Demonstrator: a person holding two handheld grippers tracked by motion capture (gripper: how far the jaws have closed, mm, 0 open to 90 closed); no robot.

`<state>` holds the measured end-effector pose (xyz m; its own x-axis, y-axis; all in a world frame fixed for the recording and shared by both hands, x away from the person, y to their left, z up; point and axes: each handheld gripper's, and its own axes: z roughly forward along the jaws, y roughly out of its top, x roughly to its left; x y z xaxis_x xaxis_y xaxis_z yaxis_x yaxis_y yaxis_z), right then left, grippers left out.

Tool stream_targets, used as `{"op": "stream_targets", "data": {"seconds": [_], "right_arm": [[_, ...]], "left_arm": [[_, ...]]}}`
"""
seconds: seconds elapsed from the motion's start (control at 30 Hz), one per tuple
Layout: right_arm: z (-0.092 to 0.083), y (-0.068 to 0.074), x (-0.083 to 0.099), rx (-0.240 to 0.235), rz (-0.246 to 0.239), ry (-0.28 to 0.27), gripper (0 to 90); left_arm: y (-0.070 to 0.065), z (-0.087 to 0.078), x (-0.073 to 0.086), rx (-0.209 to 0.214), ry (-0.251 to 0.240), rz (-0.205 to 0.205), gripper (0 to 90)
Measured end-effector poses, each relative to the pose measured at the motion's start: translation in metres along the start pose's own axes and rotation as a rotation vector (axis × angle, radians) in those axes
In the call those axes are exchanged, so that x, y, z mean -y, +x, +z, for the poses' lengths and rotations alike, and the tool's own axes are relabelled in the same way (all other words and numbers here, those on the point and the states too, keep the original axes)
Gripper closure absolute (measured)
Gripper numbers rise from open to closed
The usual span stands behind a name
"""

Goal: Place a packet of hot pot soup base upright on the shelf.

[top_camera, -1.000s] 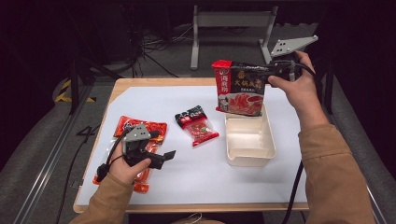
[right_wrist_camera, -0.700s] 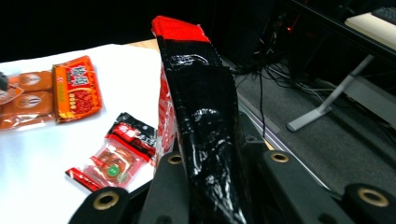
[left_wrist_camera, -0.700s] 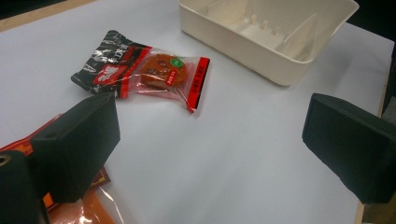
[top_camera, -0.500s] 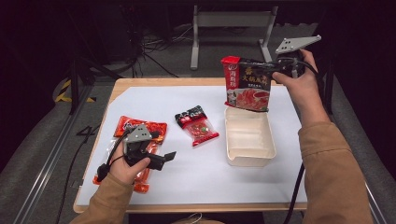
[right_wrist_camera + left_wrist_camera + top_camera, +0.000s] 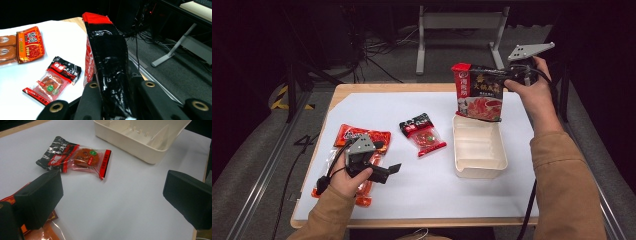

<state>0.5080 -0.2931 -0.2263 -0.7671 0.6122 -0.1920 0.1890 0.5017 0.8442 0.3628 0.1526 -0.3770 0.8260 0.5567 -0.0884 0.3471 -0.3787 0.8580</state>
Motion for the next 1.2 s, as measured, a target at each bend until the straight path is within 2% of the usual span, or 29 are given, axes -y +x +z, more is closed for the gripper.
{"op": "stream_targets", "data": {"seconds": [0.33,0.77,0.93,1.03,1.2], "right_arm": [[0.012,-0.002,0.014,-0.014,0.030,0.010,78.8],[0.024,0.000,0.024,-0.023,0.041,0.018,78.4],[0.028,0.002,0.027,-0.030,0.042,0.013,77.8],[0.029,0.002,0.028,-0.033,0.038,0.010,77.5],[0.035,0.004,0.034,-0.045,0.043,0.033,76.0]], "left_arm": [[0.000,0.002,0.001,0.000,0.010,0.007,3.5],[0.001,0.003,0.003,-0.001,0.028,0.010,3.4],[0.001,0.004,0.003,0.007,0.028,0.016,2.8],[0.001,0.003,0.005,-0.003,0.024,0.030,2.3],[0.001,0.002,0.007,-0.003,0.001,0.029,1.7]]}}
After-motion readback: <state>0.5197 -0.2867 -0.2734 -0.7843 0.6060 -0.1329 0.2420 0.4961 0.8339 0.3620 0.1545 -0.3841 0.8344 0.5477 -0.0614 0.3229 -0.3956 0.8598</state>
